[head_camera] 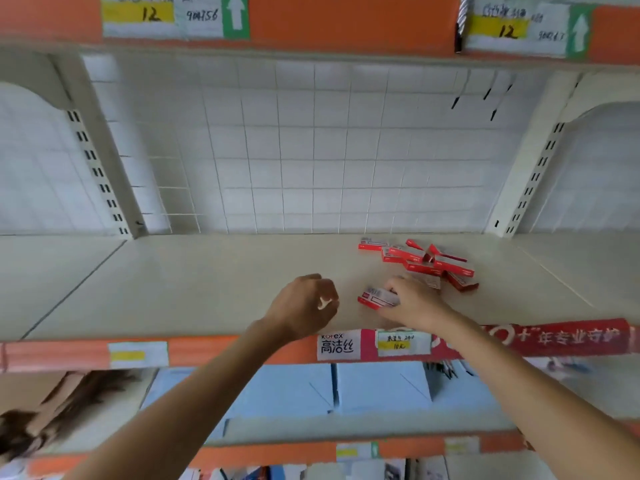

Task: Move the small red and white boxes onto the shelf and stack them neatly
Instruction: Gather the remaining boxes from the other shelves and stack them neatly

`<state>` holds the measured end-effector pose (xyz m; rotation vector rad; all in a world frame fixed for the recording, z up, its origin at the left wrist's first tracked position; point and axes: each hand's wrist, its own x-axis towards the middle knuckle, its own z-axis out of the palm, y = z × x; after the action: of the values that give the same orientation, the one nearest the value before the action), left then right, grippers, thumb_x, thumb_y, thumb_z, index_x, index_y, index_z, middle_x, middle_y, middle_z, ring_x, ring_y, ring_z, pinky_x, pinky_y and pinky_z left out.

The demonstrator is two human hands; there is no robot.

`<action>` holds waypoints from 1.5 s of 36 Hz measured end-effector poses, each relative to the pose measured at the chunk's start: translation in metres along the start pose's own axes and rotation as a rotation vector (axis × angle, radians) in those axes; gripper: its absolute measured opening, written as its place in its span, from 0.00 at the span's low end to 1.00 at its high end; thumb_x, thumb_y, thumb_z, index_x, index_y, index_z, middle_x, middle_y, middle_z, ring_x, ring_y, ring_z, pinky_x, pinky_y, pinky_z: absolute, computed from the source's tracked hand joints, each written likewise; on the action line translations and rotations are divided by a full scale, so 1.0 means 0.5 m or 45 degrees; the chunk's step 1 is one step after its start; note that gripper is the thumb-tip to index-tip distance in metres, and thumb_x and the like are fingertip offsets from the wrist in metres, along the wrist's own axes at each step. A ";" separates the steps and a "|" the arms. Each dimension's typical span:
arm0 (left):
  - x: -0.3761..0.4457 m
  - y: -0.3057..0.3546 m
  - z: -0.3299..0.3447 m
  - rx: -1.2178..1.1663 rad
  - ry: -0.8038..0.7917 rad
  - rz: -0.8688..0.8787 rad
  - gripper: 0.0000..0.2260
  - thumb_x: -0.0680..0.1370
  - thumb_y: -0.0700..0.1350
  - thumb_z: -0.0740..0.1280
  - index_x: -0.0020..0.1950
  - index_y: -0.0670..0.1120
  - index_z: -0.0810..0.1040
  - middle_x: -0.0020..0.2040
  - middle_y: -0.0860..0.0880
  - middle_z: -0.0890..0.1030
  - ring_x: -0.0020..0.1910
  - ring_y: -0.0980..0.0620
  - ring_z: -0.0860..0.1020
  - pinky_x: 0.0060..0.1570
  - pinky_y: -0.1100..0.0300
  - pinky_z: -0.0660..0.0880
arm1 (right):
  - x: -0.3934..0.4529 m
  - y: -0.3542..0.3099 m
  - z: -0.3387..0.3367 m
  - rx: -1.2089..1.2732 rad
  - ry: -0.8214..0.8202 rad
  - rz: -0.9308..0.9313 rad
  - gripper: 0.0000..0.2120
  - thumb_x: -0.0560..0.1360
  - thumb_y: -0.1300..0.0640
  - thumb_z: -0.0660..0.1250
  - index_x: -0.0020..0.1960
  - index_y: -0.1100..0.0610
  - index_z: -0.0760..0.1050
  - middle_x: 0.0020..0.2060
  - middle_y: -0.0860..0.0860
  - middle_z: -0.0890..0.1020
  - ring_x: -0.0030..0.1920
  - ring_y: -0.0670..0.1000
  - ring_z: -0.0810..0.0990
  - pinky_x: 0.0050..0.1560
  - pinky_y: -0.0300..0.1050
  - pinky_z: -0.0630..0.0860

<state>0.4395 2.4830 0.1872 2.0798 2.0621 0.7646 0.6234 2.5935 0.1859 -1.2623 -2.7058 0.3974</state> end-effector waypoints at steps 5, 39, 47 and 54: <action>-0.075 -0.028 -0.041 0.031 0.068 -0.141 0.06 0.76 0.44 0.65 0.48 0.45 0.81 0.46 0.47 0.79 0.41 0.50 0.79 0.44 0.55 0.77 | 0.018 -0.094 0.009 0.080 0.060 -0.250 0.19 0.74 0.50 0.67 0.62 0.56 0.70 0.57 0.50 0.71 0.59 0.49 0.68 0.53 0.42 0.66; -0.939 -0.624 -0.546 0.387 0.338 -0.937 0.06 0.77 0.45 0.65 0.46 0.46 0.80 0.44 0.50 0.78 0.41 0.53 0.76 0.44 0.54 0.77 | 0.044 -1.256 0.406 0.029 -0.248 -1.240 0.19 0.72 0.49 0.67 0.60 0.55 0.71 0.56 0.51 0.69 0.59 0.51 0.68 0.57 0.46 0.70; -0.930 -0.751 -0.630 0.460 0.323 -0.997 0.07 0.77 0.44 0.63 0.48 0.44 0.80 0.45 0.48 0.79 0.43 0.50 0.77 0.43 0.54 0.76 | 0.160 -1.408 0.450 0.061 -0.227 -1.280 0.19 0.72 0.50 0.67 0.60 0.57 0.71 0.53 0.52 0.68 0.59 0.52 0.68 0.57 0.46 0.69; -0.885 -0.876 -0.728 0.511 0.382 -0.964 0.08 0.77 0.47 0.64 0.52 0.47 0.79 0.48 0.51 0.80 0.46 0.52 0.78 0.47 0.54 0.77 | 0.291 -1.503 0.447 0.168 -0.097 -1.173 0.18 0.72 0.51 0.66 0.59 0.56 0.71 0.50 0.50 0.67 0.60 0.52 0.67 0.56 0.46 0.70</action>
<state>-0.0878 1.9911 0.1994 1.1394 3.0614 0.5775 -0.0714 2.2019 0.1909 0.0990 -2.8810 0.4741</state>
